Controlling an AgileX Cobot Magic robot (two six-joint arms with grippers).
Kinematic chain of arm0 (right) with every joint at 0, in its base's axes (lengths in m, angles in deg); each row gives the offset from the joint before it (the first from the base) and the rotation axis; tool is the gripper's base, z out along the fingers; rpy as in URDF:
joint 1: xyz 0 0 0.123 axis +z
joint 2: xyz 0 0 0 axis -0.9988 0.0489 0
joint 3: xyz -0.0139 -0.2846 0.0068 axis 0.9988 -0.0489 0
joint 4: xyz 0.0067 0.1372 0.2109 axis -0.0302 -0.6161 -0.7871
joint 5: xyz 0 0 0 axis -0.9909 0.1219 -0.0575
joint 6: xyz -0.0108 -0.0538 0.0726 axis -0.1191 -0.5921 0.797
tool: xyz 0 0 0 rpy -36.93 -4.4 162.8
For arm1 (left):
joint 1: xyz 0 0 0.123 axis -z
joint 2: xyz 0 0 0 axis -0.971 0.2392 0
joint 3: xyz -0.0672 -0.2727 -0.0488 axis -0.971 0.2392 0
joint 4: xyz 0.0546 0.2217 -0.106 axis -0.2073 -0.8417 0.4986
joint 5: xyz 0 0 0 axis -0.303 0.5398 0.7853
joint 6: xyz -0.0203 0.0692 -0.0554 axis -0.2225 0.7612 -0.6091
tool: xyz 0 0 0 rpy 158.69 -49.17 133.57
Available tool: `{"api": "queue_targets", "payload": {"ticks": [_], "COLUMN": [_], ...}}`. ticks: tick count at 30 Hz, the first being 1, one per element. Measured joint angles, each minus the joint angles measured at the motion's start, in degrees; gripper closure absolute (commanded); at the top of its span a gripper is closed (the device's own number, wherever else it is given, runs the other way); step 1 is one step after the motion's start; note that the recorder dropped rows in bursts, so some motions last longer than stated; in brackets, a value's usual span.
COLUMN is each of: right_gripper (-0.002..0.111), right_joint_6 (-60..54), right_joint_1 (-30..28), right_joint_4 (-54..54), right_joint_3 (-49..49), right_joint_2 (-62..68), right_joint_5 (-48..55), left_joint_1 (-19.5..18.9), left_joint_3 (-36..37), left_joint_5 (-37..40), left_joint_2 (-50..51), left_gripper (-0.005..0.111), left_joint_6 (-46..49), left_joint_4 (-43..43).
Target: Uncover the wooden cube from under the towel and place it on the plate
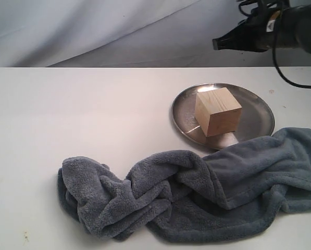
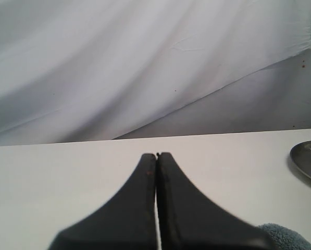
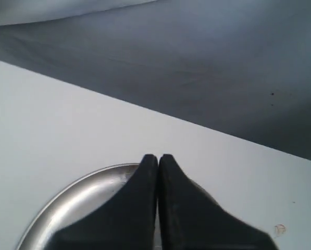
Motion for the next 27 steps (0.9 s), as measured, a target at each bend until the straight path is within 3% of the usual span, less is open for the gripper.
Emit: {"api": "queue_targets", "payload": {"ticks": [17, 27], "right_gripper": [0.108, 0.108], "right_joint_6": [15.4, 16.3], "right_joint_1": [-17.6, -18.8], "right_joint_4": [4.9, 10.2], "right_joint_3": [-19.5, -29.7], "right_joint_2": [-20.2, -32.6], "right_joint_5": [-16.0, -20.4], "left_joint_1": [0.0, 0.0], "left_joint_3": [0.0, 0.0], "left_joint_5": [0.0, 0.0], "left_joint_2": [0.0, 0.0], "left_gripper": [0.107, 0.107], "left_joint_6": [0.0, 0.0], "left_joint_4": [0.0, 0.0]}}
